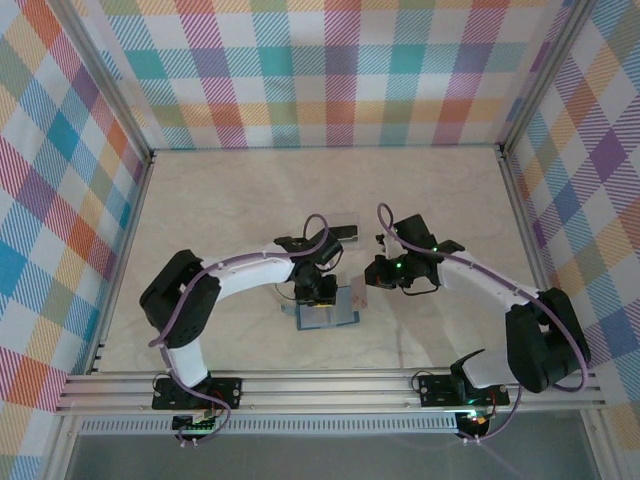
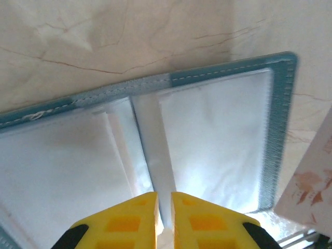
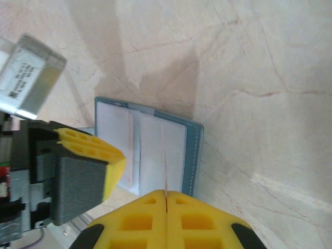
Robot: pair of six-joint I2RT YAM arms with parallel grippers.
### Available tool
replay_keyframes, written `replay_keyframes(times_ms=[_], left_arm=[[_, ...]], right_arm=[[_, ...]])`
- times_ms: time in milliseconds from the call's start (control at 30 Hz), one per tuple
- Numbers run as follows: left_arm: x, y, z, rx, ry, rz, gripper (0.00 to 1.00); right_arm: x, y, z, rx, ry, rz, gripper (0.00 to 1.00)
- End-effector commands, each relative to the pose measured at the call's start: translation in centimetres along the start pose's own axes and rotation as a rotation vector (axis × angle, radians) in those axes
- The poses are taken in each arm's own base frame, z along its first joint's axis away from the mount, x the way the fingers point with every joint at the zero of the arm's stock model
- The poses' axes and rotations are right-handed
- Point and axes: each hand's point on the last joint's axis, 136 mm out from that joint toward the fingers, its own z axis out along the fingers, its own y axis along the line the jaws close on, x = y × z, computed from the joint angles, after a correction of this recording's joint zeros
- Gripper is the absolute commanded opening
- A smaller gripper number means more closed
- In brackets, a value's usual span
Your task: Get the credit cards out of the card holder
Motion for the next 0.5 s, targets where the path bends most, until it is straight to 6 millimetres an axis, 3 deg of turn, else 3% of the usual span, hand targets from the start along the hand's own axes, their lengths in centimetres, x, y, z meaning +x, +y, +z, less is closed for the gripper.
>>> replay_keyframes(times_ms=[0, 200, 467], left_arm=[[-0.1, -0.2, -2.6, -0.001, -0.06, 0.006, 0.16], [-0.5, 1.9, -4.4, 0.01, -0.105, -0.039, 0.16], [0.8, 6.4, -4.0, -0.005, -0.085, -0.124, 0.16]], right_arm=[[-1.5, 0.7, -2.2, 0.055, -0.039, -0.174, 0.0], [-5.1, 3.2, -4.1, 0.083, -0.084, -0.592, 0.0], [-10.8, 4.6, -4.5, 0.186, -0.032, -0.98, 0.0]])
